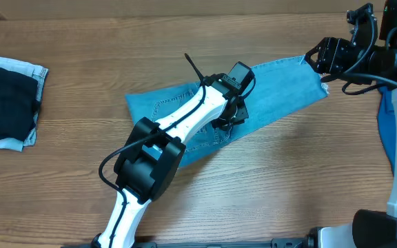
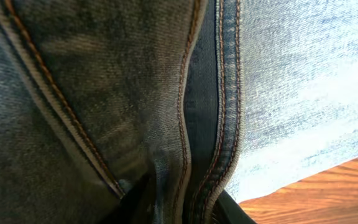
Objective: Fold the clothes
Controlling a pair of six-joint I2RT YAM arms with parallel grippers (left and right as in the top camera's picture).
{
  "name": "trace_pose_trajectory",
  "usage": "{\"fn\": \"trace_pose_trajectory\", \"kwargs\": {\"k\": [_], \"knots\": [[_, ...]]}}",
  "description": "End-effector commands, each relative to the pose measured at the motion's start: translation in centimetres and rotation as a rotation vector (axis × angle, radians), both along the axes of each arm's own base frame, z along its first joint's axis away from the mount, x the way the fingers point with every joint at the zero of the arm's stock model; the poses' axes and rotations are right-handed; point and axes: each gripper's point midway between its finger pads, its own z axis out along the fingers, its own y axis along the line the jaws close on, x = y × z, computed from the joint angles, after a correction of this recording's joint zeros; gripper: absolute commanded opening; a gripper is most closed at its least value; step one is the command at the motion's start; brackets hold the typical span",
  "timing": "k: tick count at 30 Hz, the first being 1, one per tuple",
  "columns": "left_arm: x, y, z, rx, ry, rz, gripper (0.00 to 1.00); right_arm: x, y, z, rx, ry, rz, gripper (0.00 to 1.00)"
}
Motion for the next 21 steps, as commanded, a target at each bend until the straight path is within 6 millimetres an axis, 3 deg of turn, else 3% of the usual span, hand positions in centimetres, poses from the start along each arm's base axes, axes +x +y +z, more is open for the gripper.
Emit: {"fn": "trace_pose_trajectory", "kwargs": {"k": [1,6,21], "knots": [[-0.3,0.6,0.3,-0.005,0.028,-0.029,0.28,-0.4,0.0,2.1,-0.003,-0.062,0.006,0.68],[0.6,1.9,1.2,0.021,-0.006,-0.028,0.29,-0.4,0.0,2.1,-0.003,-0.062,0.006,0.68],[1.1,2.1,1.2,0.025,-0.023,-0.022,0.35,-0.4,0.0,2.1,-0.004,-0.062,0.005,0.68]]}}
